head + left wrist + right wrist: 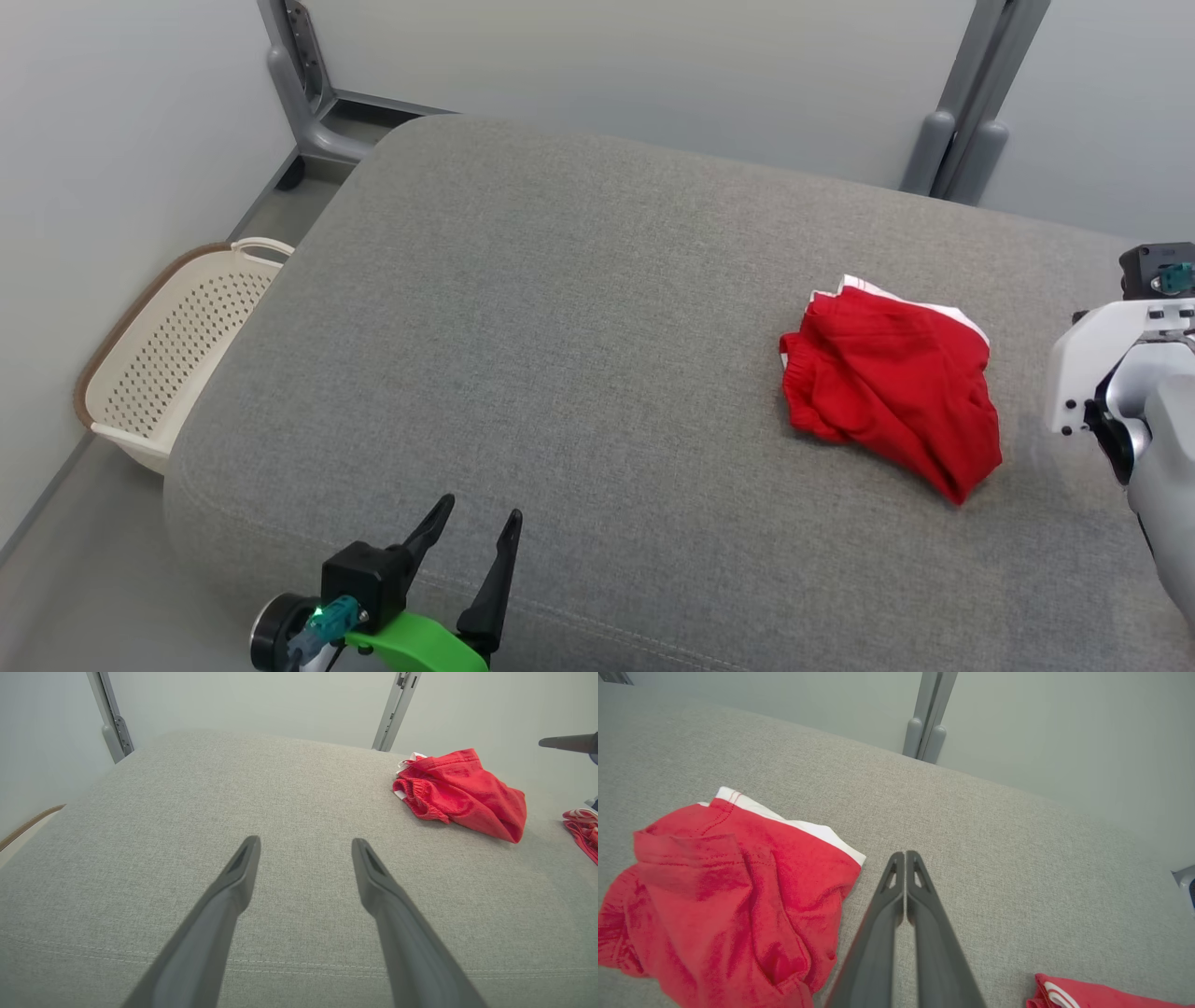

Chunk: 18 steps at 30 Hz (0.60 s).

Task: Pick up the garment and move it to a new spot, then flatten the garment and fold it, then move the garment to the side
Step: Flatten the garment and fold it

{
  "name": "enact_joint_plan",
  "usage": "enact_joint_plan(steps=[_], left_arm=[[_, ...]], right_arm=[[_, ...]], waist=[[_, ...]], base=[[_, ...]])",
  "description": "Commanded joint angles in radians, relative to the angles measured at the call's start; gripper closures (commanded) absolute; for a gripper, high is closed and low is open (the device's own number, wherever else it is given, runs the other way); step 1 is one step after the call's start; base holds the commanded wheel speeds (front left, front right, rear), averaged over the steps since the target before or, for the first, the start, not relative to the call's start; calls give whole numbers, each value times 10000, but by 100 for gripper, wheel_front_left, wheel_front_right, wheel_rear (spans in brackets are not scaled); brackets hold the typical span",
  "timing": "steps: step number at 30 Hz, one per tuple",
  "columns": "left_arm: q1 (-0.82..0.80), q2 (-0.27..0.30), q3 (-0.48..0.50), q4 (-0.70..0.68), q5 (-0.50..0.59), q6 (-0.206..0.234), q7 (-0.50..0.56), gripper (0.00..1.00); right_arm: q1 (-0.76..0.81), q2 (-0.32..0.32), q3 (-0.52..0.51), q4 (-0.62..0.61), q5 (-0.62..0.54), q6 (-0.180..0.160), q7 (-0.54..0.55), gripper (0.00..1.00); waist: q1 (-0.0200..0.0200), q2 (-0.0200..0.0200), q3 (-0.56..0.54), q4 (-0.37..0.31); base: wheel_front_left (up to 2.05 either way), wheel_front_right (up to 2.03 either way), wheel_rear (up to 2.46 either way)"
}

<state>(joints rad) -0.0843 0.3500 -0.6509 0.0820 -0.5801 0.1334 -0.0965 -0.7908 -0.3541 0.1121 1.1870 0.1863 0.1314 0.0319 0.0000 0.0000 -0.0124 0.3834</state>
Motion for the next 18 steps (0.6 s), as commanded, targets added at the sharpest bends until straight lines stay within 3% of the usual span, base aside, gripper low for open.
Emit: enact_joint_plan(steps=[1, 18], left_arm=[[-148, 36, -4, -13, -41, 33, 0, 0], [-488, -67, -144, 163, -64, -131, -93, 0]], right_arm=[[180, -38, -18, 87, 114, -15, -54, 100], [-234, 271, 545, 430, 938, -15, 1406, 100]], waist=[[0, 0, 137, -14], [0, 0, 779, 455]], base=[[0, 0, 0], [0, 0, 0]])
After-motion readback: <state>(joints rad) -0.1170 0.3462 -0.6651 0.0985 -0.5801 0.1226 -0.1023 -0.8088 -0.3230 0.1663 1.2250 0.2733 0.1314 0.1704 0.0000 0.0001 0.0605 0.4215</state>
